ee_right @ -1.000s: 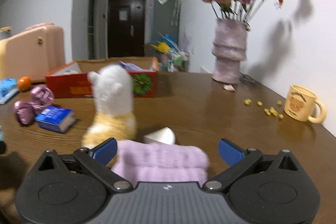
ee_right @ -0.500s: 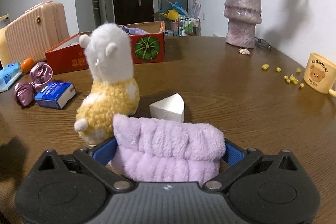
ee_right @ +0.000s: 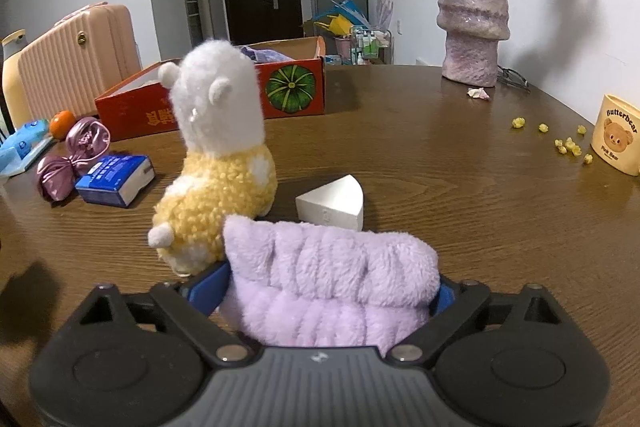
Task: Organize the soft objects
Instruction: 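Carry the blue plush in the left gripper while the right gripper carries the lavender towel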
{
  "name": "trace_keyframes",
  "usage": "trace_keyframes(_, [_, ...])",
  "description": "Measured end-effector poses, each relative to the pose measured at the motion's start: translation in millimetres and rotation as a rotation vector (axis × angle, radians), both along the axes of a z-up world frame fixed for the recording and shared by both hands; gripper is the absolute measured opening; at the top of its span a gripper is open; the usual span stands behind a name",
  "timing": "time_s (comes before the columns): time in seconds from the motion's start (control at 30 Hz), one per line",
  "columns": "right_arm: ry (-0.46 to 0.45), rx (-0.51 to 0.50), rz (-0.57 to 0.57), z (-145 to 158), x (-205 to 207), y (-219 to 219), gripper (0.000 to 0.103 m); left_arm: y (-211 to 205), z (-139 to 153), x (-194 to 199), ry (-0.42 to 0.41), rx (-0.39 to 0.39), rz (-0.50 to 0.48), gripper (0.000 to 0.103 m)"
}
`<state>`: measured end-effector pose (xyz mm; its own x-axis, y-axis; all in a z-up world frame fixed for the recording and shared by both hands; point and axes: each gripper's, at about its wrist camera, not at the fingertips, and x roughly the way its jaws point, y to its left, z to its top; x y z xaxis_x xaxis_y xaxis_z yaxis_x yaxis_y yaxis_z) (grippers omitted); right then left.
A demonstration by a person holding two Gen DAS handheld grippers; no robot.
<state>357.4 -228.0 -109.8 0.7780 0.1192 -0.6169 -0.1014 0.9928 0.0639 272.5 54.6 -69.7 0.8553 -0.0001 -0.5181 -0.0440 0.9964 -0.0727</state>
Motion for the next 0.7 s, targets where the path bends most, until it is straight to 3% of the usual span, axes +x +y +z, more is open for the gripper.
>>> trace_keyframes(0.3, [-0.012,0.0,0.007,1.4,-2.9,1.0,0.082,1.0,0.1,0.2,0.0,-0.007,0.005,0.079])
trace_keyframes(0.4, [-0.025,0.0,0.01,2.7,-5.4,1.4,0.072,1.6,-0.2,0.6,0.004,-0.01,0.009,0.079])
trace_keyframes(0.57, [-0.074,-0.003,0.012,7.4,-14.9,1.6,0.042,2.5,0.2,0.5,0.003,-0.016,0.011,0.079])
trace_keyframes(0.7, [-0.114,0.012,0.005,12.0,-22.1,-1.2,0.034,2.9,0.3,0.5,-0.001,-0.02,0.01,0.079])
